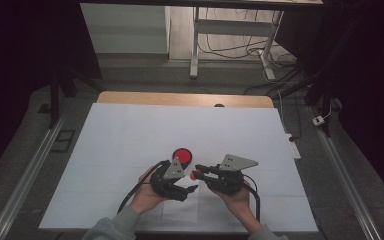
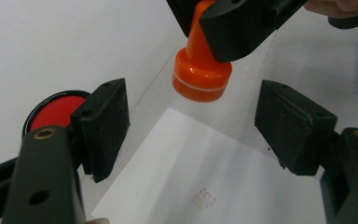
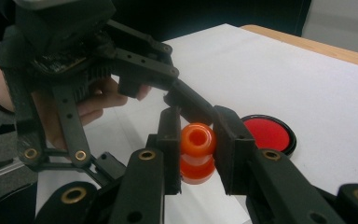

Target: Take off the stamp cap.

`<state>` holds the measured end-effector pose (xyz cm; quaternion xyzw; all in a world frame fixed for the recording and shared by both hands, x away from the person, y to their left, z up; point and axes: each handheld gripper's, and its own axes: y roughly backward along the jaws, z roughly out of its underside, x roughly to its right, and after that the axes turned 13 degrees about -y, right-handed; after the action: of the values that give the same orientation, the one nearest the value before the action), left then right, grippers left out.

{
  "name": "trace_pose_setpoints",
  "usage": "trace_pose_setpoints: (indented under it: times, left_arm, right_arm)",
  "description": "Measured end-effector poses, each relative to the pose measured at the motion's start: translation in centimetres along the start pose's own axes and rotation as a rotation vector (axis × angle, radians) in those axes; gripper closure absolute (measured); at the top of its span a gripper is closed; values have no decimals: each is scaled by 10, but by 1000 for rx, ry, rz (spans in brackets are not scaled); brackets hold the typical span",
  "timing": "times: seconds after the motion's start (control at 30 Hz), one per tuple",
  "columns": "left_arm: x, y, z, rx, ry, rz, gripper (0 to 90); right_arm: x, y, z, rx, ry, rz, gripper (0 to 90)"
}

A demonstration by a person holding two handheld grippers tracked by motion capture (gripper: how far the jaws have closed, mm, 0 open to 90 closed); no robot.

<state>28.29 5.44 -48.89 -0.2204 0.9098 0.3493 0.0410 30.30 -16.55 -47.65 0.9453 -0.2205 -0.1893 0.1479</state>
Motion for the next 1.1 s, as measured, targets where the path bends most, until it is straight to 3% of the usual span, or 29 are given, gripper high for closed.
trace_pose_setpoints:
  times: [0.5, 1.1]
  left_arm:
    - [-1, -5, -1, 11, -7, 2, 406]
    - [-2, -8, -1, 9, -13, 15, 501]
  right_arm:
    - [0, 0, 0, 1, 2, -4, 725]
    - [0, 0, 0, 6, -2, -11, 725]
